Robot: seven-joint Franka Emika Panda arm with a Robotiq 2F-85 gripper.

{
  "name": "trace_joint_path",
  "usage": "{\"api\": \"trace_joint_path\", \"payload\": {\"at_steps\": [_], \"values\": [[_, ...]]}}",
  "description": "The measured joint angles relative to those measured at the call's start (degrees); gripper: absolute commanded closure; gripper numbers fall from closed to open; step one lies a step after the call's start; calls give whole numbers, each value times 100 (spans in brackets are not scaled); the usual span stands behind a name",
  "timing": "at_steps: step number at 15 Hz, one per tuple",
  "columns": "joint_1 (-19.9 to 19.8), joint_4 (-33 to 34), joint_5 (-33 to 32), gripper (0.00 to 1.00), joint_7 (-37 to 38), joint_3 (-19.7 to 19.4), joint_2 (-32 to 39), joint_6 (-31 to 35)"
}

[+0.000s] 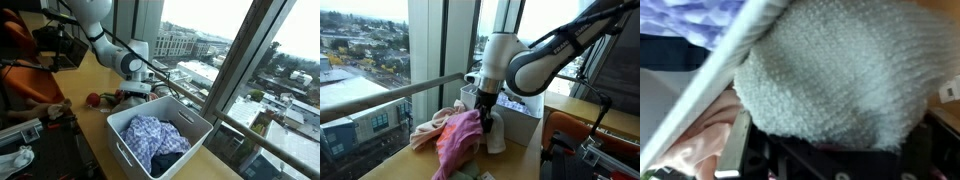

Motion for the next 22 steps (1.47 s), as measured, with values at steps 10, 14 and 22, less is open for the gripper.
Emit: {"api": "trace_joint_path", "payload": {"at_steps": [10, 14, 22], "values": [[-18, -861, 37, 94, -237, 5, -2495, -59], [23, -970, 34, 94, -287, -61, -3036, -132], [-92, -1020, -77, 94, -466, -837, -3244, -226]]}}
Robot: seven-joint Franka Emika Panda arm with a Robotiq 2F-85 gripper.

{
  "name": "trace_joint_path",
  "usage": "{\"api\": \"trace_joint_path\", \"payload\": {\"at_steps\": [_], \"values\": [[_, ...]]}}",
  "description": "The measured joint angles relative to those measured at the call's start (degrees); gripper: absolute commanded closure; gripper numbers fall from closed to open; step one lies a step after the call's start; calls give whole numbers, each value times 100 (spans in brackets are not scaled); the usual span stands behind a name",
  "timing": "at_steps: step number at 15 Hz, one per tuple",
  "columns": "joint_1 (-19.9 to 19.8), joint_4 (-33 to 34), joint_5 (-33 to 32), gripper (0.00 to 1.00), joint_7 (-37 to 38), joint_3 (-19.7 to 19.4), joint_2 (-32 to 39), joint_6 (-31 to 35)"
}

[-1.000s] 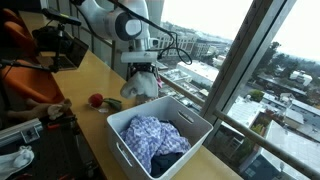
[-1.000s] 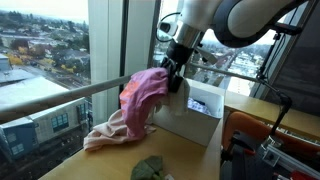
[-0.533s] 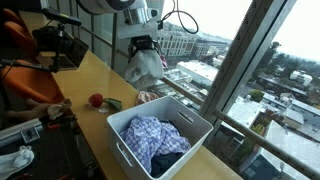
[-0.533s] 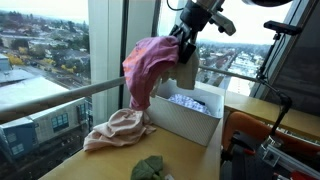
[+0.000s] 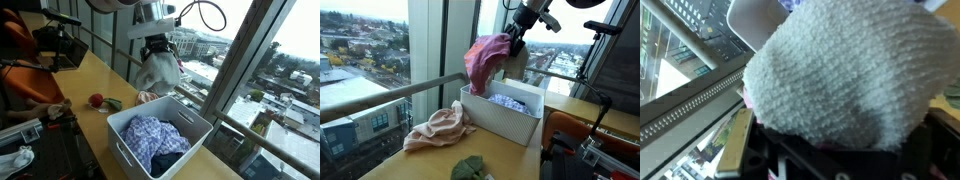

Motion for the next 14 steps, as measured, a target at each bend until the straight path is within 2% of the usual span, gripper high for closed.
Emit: {"api": "trace_joint_path", "payload": {"at_steps": [6, 14], "values": [[-213, -359, -266, 94, 18, -422, 251, 21], [-346, -447, -785, 94, 281, -689, 1031, 74]]}}
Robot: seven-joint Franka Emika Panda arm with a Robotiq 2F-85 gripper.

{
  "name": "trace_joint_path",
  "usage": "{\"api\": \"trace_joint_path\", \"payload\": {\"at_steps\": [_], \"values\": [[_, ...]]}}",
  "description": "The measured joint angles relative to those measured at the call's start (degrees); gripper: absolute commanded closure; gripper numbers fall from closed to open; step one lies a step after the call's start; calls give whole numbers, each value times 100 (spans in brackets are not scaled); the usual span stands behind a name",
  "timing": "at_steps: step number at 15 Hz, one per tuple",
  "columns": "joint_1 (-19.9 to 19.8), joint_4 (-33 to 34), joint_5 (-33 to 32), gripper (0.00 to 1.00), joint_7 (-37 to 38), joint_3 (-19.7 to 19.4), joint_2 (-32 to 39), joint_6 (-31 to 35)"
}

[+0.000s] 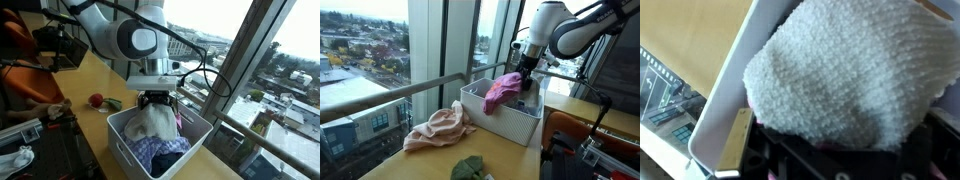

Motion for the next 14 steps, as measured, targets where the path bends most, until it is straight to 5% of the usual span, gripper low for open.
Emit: {"api": "trace_joint_path", "payload": {"at_steps": [14], "values": [[-532, 983, 736, 94, -92, -50, 91, -117]]}}
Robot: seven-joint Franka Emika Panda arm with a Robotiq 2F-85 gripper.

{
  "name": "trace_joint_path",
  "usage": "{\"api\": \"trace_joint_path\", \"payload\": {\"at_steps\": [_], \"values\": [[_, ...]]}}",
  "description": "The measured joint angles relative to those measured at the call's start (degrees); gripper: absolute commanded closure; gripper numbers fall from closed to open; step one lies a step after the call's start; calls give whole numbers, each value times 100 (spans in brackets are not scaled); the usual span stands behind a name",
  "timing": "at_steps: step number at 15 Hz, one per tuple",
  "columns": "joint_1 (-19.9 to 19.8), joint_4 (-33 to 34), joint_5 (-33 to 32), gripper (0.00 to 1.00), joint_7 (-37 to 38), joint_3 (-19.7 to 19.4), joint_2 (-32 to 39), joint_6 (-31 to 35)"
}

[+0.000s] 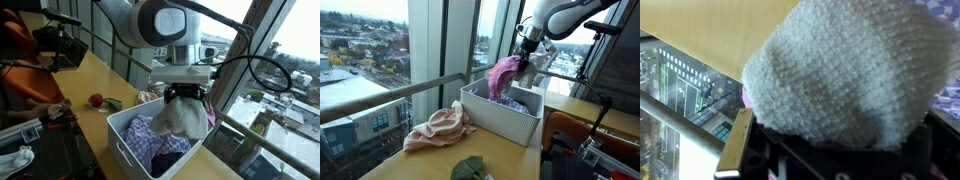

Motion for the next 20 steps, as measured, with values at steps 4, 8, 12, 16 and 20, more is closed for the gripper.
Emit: {"api": "trace_joint_path", "payload": {"at_steps": [4, 8, 12, 16, 20], "values": [[81, -57, 5, 94, 30, 76, 34, 0], [264, -296, 6, 94, 158, 183, 139, 9], [381, -553, 6, 49, 250, 233, 265, 50], [372, -616, 8, 22, 261, 234, 262, 49], [379, -555, 57, 0, 242, 273, -75, 40]]}}
